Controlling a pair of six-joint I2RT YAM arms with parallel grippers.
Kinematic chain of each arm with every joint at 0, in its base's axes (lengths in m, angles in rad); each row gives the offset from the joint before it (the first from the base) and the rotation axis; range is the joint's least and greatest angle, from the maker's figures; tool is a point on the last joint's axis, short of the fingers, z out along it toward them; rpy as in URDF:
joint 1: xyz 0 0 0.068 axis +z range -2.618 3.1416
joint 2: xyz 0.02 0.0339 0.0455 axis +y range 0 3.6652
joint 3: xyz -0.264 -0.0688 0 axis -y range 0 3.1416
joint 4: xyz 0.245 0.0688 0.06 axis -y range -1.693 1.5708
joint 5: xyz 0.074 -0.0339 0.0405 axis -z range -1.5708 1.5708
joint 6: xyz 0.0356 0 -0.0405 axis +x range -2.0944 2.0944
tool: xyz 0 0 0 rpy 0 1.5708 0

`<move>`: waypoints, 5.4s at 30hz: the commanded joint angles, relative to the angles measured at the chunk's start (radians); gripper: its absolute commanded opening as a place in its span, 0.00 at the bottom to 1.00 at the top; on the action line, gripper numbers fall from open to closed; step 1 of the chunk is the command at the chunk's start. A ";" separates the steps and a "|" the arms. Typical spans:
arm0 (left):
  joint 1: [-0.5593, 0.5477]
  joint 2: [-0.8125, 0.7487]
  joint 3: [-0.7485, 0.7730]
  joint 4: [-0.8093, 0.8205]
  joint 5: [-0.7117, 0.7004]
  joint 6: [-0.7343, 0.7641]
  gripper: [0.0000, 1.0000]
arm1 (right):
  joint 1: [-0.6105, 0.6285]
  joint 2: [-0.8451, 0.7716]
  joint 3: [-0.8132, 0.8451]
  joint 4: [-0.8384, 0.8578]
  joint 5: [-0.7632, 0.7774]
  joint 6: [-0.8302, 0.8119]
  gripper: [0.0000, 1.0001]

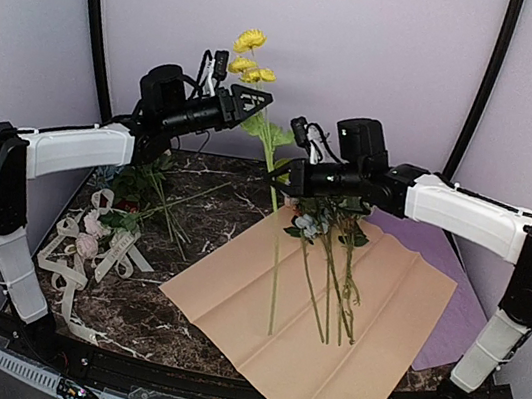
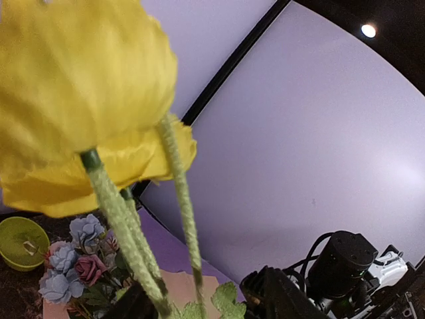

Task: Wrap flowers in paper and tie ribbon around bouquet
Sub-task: Pass from the left arm to the right, then place the fake flower on the flattened wrapping paper, then pick up the bottom corner of the flattened wrapping paper from the center of the board, then fold the bottom corner of the flattened wrapping paper at the center of the board.

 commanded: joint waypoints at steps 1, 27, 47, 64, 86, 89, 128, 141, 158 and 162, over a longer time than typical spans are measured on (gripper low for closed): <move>-0.005 -0.007 0.025 -0.227 -0.049 0.208 0.64 | -0.077 -0.091 -0.053 -0.246 0.186 0.041 0.00; -0.174 0.196 -0.136 -0.894 -0.343 0.712 0.54 | -0.408 0.143 -0.113 -0.401 0.113 -0.031 0.17; -0.195 0.418 -0.033 -1.082 -0.673 0.825 0.54 | -0.412 -0.086 -0.195 -0.618 0.439 -0.039 0.59; -0.187 0.195 -0.105 -0.745 -0.560 0.939 0.67 | -0.249 -0.107 -0.291 -0.659 0.319 -0.042 0.47; -0.794 -0.062 -0.343 -0.915 -0.085 1.735 0.73 | -0.199 -0.100 -0.529 -0.463 0.270 -0.035 0.44; -0.848 -0.006 -0.297 -0.915 -0.102 1.782 0.75 | -0.185 -0.099 -0.552 -0.429 0.269 -0.025 0.44; -1.001 0.228 -0.195 -0.572 -0.469 1.727 0.36 | -0.151 -0.112 -0.685 -0.321 0.313 -0.014 0.43; -0.969 0.164 -0.186 -0.555 -0.436 1.589 0.00 | -0.150 -0.175 -0.690 -0.320 0.239 -0.013 0.43; -0.730 0.141 -0.109 -0.620 -0.037 1.379 0.00 | -0.152 -0.447 -0.654 -0.435 0.143 -0.013 0.54; -0.682 0.142 -0.100 -0.608 0.126 1.345 0.00 | -0.151 -0.543 -0.708 -0.399 -0.036 0.026 0.56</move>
